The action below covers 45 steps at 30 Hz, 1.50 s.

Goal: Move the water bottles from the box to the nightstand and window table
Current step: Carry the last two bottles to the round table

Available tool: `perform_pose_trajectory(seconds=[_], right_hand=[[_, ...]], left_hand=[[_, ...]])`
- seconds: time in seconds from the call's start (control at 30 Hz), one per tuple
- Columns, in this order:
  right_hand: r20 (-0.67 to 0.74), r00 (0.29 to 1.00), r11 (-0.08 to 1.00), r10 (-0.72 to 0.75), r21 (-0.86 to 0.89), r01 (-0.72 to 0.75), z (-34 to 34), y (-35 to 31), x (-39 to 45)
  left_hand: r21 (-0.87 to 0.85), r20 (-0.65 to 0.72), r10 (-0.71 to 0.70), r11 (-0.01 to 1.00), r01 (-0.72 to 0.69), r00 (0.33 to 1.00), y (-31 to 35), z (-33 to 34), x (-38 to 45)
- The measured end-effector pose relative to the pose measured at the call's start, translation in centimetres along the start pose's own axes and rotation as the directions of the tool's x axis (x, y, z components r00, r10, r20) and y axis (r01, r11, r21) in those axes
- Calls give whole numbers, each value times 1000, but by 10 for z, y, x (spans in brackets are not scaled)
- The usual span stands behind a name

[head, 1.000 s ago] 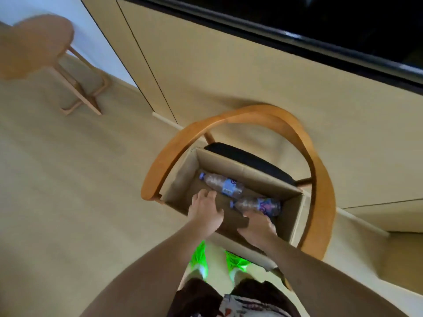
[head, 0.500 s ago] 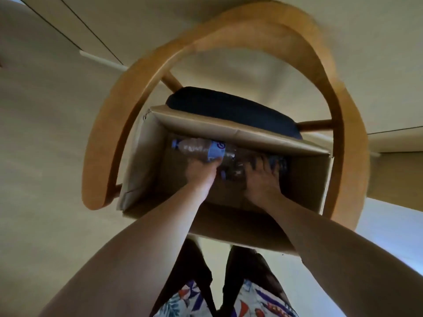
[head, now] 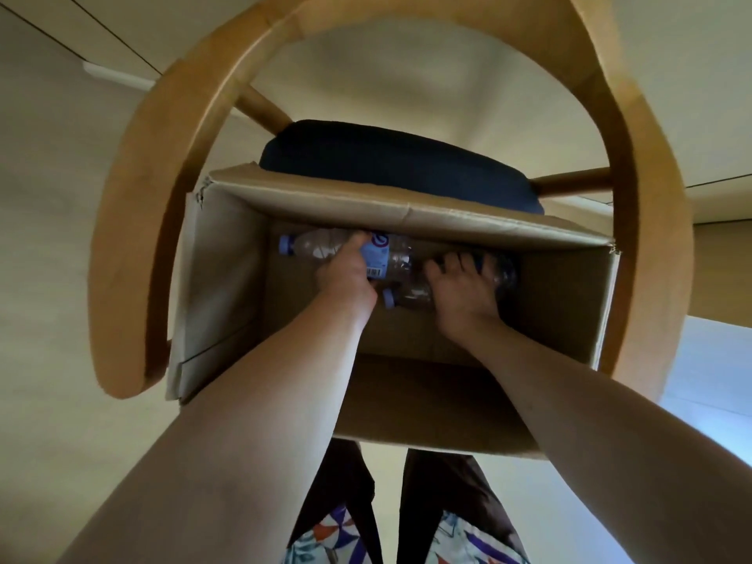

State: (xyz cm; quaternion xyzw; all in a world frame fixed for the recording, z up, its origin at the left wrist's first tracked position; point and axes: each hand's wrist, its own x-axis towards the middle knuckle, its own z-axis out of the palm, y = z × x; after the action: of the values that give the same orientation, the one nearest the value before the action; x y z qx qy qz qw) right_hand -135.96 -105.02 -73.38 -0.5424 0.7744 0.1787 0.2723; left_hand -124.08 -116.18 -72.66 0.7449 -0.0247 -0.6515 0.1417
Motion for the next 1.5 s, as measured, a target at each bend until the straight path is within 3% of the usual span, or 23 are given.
perform_pose_trajectory(seconds=[0.3,0.47,0.67,0.97,1.23,1.37,1.5], right_hand=[[336,940,966,49,221,-130,10,-2,-35],[424,904,917,64,332,-221,13,-12,-69],[390,916,860,91,433,-270,-18,-13,-97],[263,947,651,183,690,-318,-103,-11,-136],[87,939,340,333,917,-206,-190,4,-181],[-28,862,171,505,983,-68,-228,21,-220],[-58,750,63,659,998,22,-255,43,-274]], left_hand=[[72,64,-46,997,42,997,4,-30,-14],[169,108,-58,985,40,992,5,-55,-41],[291,152,53,952,-96,987,13,-79,-89],[516,323,102,814,-266,941,37,-103,-182],[469,684,113,689,-553,721,94,-64,-273],[458,786,79,591,-664,613,105,-33,-320],[427,865,37,470,-773,501,90,-3,-370]])
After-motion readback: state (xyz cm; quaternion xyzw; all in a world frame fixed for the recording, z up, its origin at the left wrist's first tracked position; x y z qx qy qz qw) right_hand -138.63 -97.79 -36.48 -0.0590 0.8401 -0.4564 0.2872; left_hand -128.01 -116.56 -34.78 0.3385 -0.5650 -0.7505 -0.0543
